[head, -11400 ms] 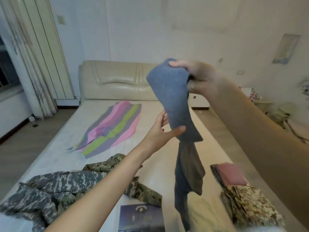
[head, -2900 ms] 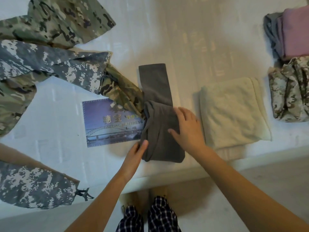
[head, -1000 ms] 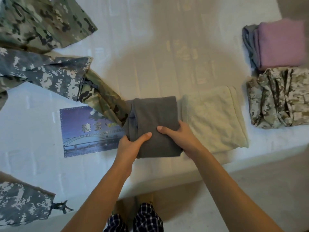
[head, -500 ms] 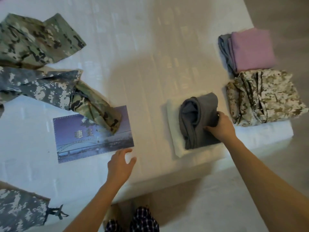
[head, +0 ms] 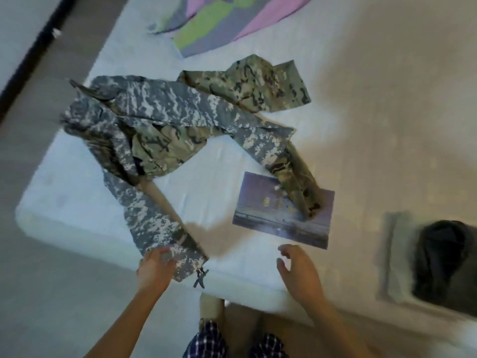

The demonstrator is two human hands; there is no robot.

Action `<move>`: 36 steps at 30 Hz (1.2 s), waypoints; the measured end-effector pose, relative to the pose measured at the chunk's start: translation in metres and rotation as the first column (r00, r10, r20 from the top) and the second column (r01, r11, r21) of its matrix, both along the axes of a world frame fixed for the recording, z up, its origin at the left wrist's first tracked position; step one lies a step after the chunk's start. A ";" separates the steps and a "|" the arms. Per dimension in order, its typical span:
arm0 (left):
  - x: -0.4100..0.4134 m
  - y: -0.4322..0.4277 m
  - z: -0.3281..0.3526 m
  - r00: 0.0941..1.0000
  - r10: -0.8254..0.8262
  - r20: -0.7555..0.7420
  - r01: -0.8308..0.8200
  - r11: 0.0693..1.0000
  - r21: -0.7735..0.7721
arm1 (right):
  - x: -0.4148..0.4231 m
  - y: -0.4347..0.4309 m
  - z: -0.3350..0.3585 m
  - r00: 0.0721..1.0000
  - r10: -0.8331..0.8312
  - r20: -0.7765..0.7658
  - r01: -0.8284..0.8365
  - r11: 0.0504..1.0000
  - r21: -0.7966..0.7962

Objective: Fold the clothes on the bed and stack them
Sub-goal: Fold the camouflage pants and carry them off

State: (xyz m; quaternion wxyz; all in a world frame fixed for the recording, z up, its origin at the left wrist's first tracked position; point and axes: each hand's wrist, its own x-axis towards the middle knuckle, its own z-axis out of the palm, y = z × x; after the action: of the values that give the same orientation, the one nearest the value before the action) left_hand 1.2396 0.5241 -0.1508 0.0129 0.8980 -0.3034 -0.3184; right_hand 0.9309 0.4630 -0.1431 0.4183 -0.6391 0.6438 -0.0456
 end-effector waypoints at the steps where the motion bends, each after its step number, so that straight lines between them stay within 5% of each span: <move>1: 0.018 0.001 -0.004 0.998 0.054 0.016 -0.054 0.998 -0.018 | 0.031 -0.003 -0.007 0.997 0.073 0.010 -0.074 0.996 0.044; 5: 0.086 -0.013 -0.032 0.944 0.325 -0.048 -0.328 0.941 -0.085 | 0.144 -0.026 -0.036 0.966 0.255 0.040 -0.259 0.955 0.145; 11: 0.142 -0.052 -0.075 0.726 0.546 -0.418 -0.637 0.763 -0.108 | 0.274 -0.048 -0.085 0.958 0.263 0.110 -0.283 0.925 0.252; 13: 0.149 -0.058 -0.075 0.794 0.482 -0.371 -0.560 0.817 -0.135 | 0.308 -0.052 -0.087 0.962 0.213 0.169 -0.244 0.950 0.192; 16: 0.143 -0.055 -0.058 0.934 0.174 -0.313 -0.274 0.910 -0.312 | 0.346 -0.070 -0.070 0.965 0.014 0.261 -0.051 0.989 0.135; 18: 0.118 -0.050 -0.036 0.930 -0.001 -0.367 -0.159 0.901 -0.403 | 0.344 -0.092 -0.059 0.981 -0.043 0.191 0.022 0.993 0.114; 21: 0.112 -0.042 0.000 0.838 -0.131 -0.530 -0.101 0.917 -0.386 | 0.337 -0.122 -0.022 0.978 0.092 0.186 -0.121 0.981 0.152; 24: 0.141 -0.053 0.035 0.643 0.078 -0.762 -0.363 0.907 -0.214 | 0.322 -0.129 0.037 0.939 0.189 0.288 -0.228 0.968 0.105; 25: 0.158 -0.062 0.043 0.484 0.226 -0.845 -0.556 0.825 -0.099 | 0.315 -0.128 0.056 0.924 0.185 0.336 -0.226 0.970 0.087; 27: 0.194 -0.080 0.050 0.083 0.426 -0.901 -0.839 0.518 0.167 | 0.296 -0.123 0.092 0.897 0.167 0.410 -0.228 0.968 0.105; 29: 0.221 -0.095 0.048 -0.139 0.466 -0.874 -0.898 0.313 0.309 | 0.277 -0.112 0.124 0.875 0.157 0.457 -0.268 0.945 0.188; 31: 0.230 -0.109 0.037 -0.290 0.426 -0.857 -0.889 0.211 0.406 | 0.258 -0.101 0.147 0.856 0.189 0.481 -0.347 0.900 0.265; 33: 0.227 -0.118 0.024 -0.365 0.407 -0.837 -0.888 0.116 0.444 | 0.237 -0.085 0.156 0.869 0.259 0.422 -0.408 0.857 0.315; 36: 0.219 -0.119 0.002 -0.253 0.561 -0.788 -0.896 0.172 0.410 | 0.200 -0.067 0.148 0.917 0.329 0.226 -0.398 0.795 0.458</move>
State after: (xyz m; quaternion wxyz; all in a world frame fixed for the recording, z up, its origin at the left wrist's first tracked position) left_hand 1.4581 0.4053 -0.1489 0.5072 0.5565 0.3312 -0.5686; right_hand 1.1309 0.3962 0.0047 0.6111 -0.6175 0.4689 0.1593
